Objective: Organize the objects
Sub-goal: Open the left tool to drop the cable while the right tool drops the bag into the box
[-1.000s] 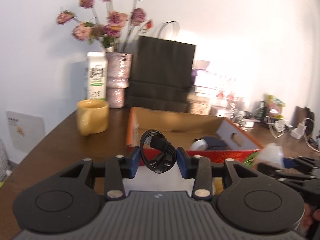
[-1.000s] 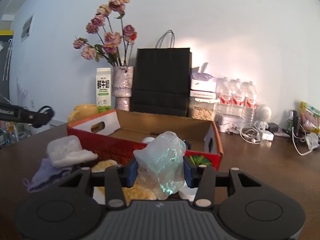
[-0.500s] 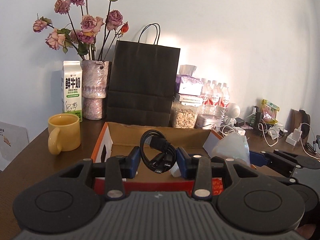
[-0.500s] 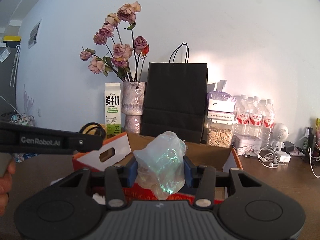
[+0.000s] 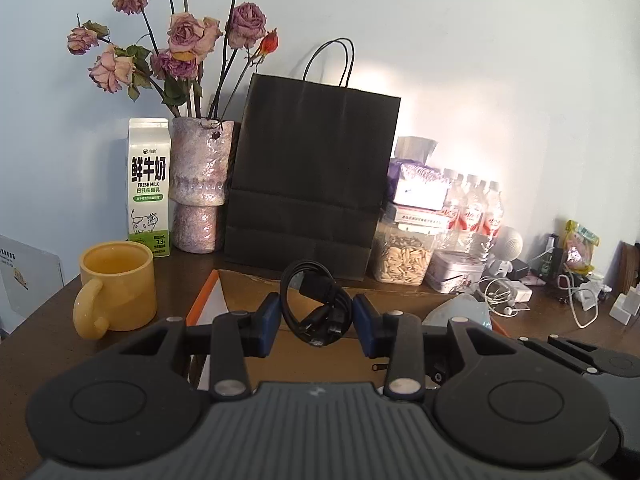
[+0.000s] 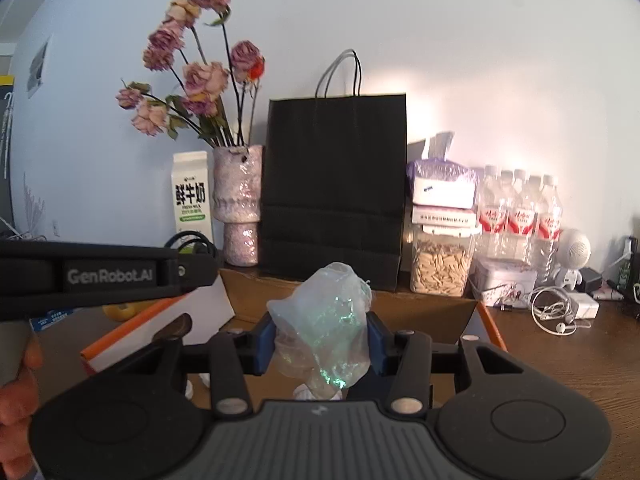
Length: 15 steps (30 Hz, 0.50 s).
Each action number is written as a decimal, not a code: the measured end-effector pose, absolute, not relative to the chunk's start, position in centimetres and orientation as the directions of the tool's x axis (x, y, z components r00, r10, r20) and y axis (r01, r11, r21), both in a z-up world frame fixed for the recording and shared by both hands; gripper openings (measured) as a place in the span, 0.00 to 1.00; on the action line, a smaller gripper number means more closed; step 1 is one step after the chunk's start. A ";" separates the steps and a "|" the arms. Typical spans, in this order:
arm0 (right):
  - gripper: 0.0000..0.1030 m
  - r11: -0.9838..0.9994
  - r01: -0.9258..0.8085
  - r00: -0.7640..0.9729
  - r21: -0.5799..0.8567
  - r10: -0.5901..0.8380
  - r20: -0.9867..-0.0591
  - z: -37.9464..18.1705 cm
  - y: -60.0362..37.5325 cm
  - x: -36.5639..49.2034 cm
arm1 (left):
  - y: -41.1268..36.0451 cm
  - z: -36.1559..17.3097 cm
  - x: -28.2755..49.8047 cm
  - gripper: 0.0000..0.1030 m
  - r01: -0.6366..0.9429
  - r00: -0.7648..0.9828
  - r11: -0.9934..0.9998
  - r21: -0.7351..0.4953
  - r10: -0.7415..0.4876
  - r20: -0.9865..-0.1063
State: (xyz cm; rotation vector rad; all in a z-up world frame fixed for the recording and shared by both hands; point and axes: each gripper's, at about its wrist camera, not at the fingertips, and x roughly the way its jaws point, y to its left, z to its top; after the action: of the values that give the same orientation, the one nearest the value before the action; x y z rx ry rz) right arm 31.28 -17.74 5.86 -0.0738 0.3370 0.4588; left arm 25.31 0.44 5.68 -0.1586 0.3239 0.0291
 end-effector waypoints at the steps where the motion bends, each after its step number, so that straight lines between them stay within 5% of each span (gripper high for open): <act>1: 0.44 0.897 -0.443 0.840 0.010 0.419 -0.346 5.6 -17.8 31.7 | 0.5 5.4 25.5 0.38 -0.053 0.945 0.987 -0.149 0.002 -0.327; 10: 0.49 0.891 -0.453 0.814 0.024 0.424 -0.397 4.6 -18.2 32.3 | 0.8 4.7 25.9 0.40 -0.041 0.932 0.987 -0.157 -0.019 -0.362; 11: 0.55 0.893 -0.449 0.816 0.023 0.420 -0.397 4.6 -18.2 32.1 | 0.8 4.7 25.8 0.46 -0.041 0.933 0.986 -0.160 -0.020 -0.360; 13: 0.75 0.897 -0.441 0.819 0.015 0.409 -0.402 4.6 -18.5 31.9 | 0.9 4.9 25.5 0.75 -0.052 0.936 0.986 -0.156 -0.006 -0.351; 14: 0.89 0.900 -0.436 0.824 0.015 0.405 -0.397 4.7 -18.6 31.8 | 0.9 4.9 25.3 0.96 -0.061 0.939 0.987 -0.151 0.006 -0.345; 15: 0.97 0.903 -0.429 0.830 0.017 0.401 -0.387 4.9 -18.8 31.7 | 0.8 5.1 25.1 1.00 -0.073 0.942 0.987 -0.144 0.021 -0.335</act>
State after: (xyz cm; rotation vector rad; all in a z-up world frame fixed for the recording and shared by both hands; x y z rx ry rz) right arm 31.69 -18.79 4.86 -0.0714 0.3950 0.4405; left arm 25.07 0.84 5.08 -0.1561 0.3389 0.0484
